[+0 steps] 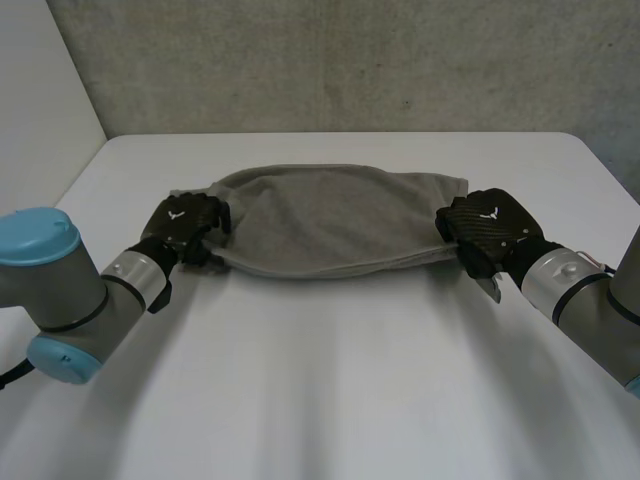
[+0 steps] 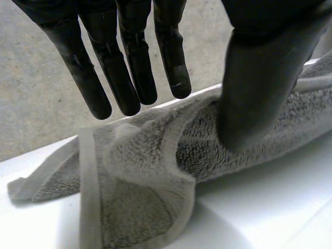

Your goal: Fold the towel.

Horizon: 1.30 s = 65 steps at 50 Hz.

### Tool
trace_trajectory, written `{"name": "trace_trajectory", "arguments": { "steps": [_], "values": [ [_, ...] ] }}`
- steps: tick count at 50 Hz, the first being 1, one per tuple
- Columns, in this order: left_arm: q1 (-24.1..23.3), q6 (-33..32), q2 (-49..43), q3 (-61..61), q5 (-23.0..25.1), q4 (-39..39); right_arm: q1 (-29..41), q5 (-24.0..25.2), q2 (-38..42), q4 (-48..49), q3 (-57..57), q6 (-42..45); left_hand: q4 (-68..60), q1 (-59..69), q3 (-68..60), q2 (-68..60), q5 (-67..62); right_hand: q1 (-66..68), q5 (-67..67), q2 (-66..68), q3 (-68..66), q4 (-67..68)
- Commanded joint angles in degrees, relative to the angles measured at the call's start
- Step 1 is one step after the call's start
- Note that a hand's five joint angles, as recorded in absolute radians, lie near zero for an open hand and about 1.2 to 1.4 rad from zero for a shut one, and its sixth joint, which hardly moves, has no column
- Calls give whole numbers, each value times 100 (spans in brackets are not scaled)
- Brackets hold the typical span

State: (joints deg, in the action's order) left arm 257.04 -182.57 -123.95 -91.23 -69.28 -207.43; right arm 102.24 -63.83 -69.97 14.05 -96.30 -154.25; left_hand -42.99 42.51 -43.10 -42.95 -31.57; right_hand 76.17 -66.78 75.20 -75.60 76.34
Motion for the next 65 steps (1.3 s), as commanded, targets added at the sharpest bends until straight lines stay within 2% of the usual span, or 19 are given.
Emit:
{"name": "trace_trajectory", "arguments": {
  "steps": [1, 13, 18, 23, 29, 31, 35, 49, 65],
  "values": [
    [4, -50, -190, 61, -7, 28, 16, 2, 27, 1, -3, 26, 182, -135, 193, 179, 41, 383, -322, 480, -440, 366],
    [-49, -50, -675, 378, -183, -25, -19, 2, 18, 1, -3, 0, 132, -84, 143, 128, -10, 383, -322, 480, -440, 366],
    [-58, -33, -955, 702, -945, -183, -28, 2, 1, -140, 32, 0, 98, -51, 109, 95, -43, 383, -322, 480, -440, 366],
    [-84, 28, -1052, 948, -1211, -280, -46, 2, -26, -412, 85, 0, 48, -1, 59, 45, -93, 383, -322, 480, -440, 366],
    [-128, 196, -1053, 1116, -1237, -262, -362, 54, -245, -947, 33, 35, 47, 0, 59, 44, -94, 383, -322, 480, -440, 366],
    [-181, 467, -1000, 1134, -1229, -262, -511, 124, -307, -1193, -11, 62, 47, 0, 59, 44, -94, 383, -322, 480, -440, 366],
    [-321, 722, -974, 1169, -1211, -245, -643, 125, -324, -1238, -38, 97, 47, 0, 59, 44, -94, 383, -322, 480, -440, 366],
    [-462, 767, -947, 1020, -1211, -131, -652, 125, -324, -1238, -20, 105, 81, -34, 92, 78, -60, 383, -322, 480, -440, 366],
    [-374, 785, 213, 193, -1220, 704, -617, 107, -289, -1230, -20, 114, 81, -34, 93, 78, -60, 383, -322, 480, -440, 366]
  ]
}}
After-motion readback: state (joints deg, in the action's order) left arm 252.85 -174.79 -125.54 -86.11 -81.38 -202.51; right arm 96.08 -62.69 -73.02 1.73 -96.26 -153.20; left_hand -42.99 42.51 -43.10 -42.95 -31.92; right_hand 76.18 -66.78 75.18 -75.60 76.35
